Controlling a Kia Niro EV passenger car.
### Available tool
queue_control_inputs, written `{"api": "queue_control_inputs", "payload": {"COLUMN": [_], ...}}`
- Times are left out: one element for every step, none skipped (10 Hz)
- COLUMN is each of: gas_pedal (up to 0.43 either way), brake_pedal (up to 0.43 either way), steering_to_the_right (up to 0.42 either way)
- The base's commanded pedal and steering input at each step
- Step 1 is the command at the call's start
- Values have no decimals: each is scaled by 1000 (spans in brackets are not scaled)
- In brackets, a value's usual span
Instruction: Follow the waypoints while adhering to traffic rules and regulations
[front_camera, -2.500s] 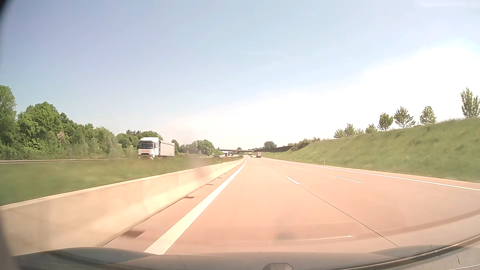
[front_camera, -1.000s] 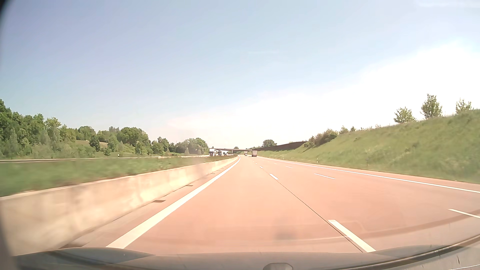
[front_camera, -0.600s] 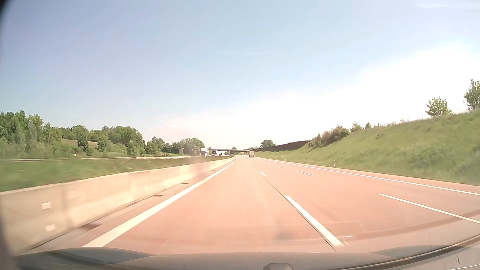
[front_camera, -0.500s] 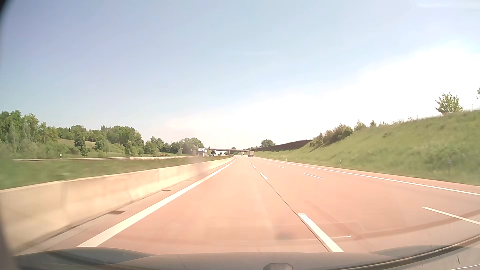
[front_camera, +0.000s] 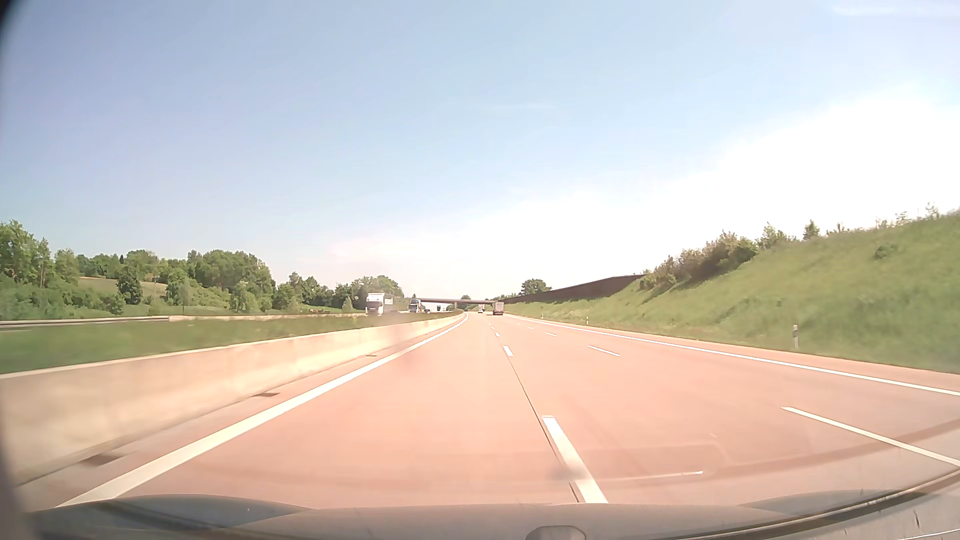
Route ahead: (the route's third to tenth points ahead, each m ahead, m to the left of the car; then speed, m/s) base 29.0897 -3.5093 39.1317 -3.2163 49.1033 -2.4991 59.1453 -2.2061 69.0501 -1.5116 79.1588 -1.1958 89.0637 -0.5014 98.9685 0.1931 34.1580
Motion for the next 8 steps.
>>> {"api": "queue_control_inputs", "payload": {"gas_pedal": [268, 268, 268, 268, 268, 268, 268, 268], "brake_pedal": [0, 0, 0, 0, 0, 0, 0, 0], "steering_to_the_right": [0, -1, -1, -1, -2, -3, -3, -4]}}
